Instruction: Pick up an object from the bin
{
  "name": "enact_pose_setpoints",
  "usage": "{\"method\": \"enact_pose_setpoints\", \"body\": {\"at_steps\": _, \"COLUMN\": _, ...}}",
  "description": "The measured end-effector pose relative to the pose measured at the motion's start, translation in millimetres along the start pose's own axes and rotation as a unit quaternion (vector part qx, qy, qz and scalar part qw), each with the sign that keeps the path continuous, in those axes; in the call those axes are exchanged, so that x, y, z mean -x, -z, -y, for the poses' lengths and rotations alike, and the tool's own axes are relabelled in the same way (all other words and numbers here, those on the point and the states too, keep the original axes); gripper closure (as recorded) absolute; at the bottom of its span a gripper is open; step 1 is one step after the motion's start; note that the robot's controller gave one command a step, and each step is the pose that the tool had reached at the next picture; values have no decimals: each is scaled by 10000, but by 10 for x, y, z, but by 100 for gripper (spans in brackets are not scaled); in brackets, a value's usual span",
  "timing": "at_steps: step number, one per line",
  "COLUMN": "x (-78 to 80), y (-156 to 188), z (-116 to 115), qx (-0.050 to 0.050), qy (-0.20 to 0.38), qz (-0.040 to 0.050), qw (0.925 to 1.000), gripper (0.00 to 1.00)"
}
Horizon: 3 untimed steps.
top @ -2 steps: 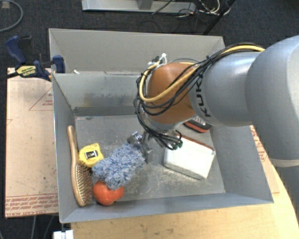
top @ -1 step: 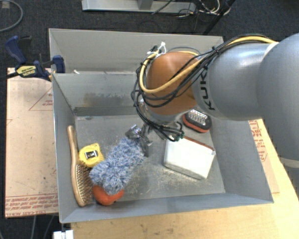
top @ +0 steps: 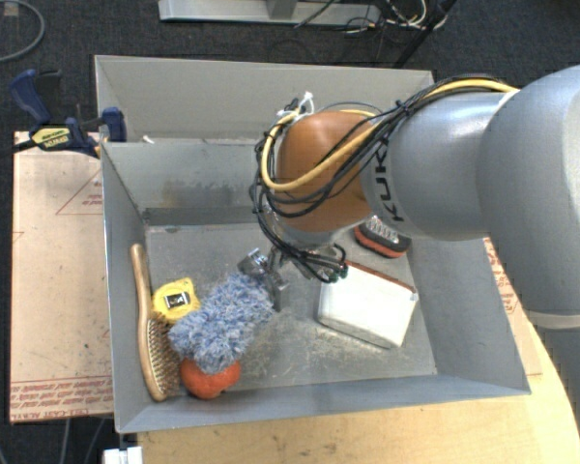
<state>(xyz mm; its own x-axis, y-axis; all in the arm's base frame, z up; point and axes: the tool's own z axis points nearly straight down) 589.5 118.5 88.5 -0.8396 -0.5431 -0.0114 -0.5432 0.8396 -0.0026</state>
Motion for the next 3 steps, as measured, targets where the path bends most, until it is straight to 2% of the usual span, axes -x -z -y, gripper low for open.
{"method": "enact_pose_setpoints", "body": {"at_steps": 1, "x": -60, "y": 363, "z": 0, "qx": 18, "qy": -653, "qz": -40, "qw": 9979, "gripper": 100}}
{"method": "enact_pose_setpoints", "body": {"at_steps": 2, "x": -207, "y": 1927, "z": 96, "qx": -3, "qy": 396, "qz": 24, "qw": 9992, "gripper": 100}}
{"method": "enact_pose_setpoints", "body": {"at_steps": 3, "x": -208, "y": 1924, "z": 95, "qx": -1, "qy": 398, "qz": 20, "qw": 9992, "gripper": 100}}
